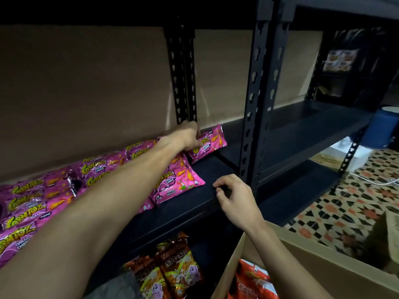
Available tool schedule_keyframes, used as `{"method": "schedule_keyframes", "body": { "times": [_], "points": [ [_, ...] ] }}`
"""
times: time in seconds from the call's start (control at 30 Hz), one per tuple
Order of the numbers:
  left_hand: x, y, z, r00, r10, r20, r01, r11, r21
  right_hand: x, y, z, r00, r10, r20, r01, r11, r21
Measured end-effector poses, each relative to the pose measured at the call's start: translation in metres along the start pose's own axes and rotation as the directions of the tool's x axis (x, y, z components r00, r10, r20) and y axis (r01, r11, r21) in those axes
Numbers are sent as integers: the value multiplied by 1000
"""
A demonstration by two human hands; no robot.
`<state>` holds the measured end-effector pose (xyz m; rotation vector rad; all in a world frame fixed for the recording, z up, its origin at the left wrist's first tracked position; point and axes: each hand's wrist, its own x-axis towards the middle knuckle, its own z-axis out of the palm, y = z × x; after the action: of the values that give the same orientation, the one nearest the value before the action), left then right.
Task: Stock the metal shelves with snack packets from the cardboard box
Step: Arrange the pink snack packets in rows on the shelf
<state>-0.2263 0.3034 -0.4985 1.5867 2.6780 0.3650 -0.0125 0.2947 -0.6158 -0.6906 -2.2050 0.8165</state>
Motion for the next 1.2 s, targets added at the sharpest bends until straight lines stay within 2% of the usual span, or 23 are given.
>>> {"method": "schedule_keyframes", "body": {
  "times": [0.37,0.63,0.8,0.9,1.1,1.2],
  "points": [
    [-3,-10,8,1000,-28,-5,28,998,56,4,-1,0,1000,25,7,-25,1000,4],
    [-7,-13,6,999,-48,0,48,996,82,15,-11,-6,994,75,80,-75,997,-6],
    [-13,-17,7,999,-30,-22,32,996,88,36,-23,-5,995,96,15,-97,994,45],
    [-15,-23,7,999,-10,-53,15,997,78,57,-27,1,986,162,-37,-159,985,73],
    [-12,-47,0,992,-28,-126,21,998,-54,103,-23,15,933,341,-113,-334,939,76],
    [-6,-69,-2,985,-7,-174,-4,998,-60,125,-20,19,876,481,-37,-474,873,110]
  ]
}}
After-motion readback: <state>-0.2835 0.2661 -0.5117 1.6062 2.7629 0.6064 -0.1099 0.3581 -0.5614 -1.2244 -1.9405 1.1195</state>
